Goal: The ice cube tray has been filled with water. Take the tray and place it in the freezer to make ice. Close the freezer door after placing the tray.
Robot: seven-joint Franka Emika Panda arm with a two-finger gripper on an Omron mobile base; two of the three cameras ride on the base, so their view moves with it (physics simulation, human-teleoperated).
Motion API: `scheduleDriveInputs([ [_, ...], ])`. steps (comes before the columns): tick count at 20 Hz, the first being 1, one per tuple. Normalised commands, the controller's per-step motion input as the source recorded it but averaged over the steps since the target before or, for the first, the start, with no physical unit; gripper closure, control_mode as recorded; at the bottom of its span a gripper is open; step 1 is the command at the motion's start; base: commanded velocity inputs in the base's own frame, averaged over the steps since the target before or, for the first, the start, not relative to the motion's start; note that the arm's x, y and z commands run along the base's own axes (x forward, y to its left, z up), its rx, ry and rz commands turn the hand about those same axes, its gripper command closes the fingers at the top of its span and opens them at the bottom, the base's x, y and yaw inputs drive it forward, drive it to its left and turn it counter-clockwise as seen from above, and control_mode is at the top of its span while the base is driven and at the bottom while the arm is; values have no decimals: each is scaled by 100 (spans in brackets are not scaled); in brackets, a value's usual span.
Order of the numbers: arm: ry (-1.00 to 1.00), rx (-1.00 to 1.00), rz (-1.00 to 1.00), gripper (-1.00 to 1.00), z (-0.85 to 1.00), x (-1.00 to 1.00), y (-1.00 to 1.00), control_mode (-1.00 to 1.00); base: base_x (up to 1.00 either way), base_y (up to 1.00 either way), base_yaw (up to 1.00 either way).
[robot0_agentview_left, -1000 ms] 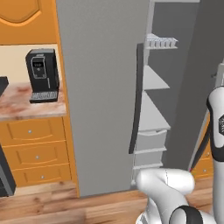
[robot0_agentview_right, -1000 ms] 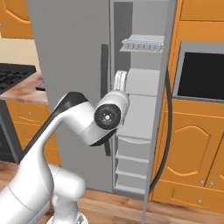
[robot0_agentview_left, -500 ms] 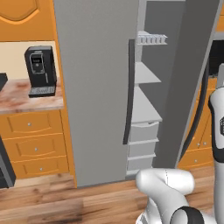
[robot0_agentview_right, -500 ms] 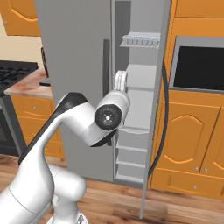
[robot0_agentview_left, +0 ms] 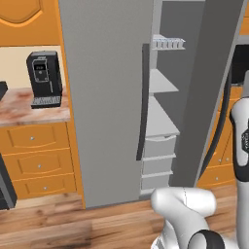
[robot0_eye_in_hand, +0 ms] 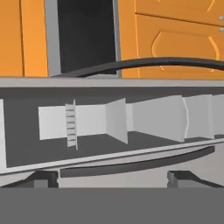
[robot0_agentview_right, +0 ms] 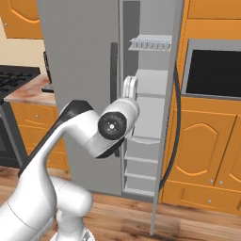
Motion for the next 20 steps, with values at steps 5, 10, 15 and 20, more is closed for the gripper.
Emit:
scheduleDriveInputs([
  [5,0,0,0,-100,0,-36,-46,-100,0,0,0],
  [10,4,0,-1,-100,0,-46,-87,-100,0,0,0],
  [15,9,5,1,-100,-8,18,-76,-100,0,0,0],
  [20,0,0,4,-100,-27,80,-44,-100,0,0,0],
])
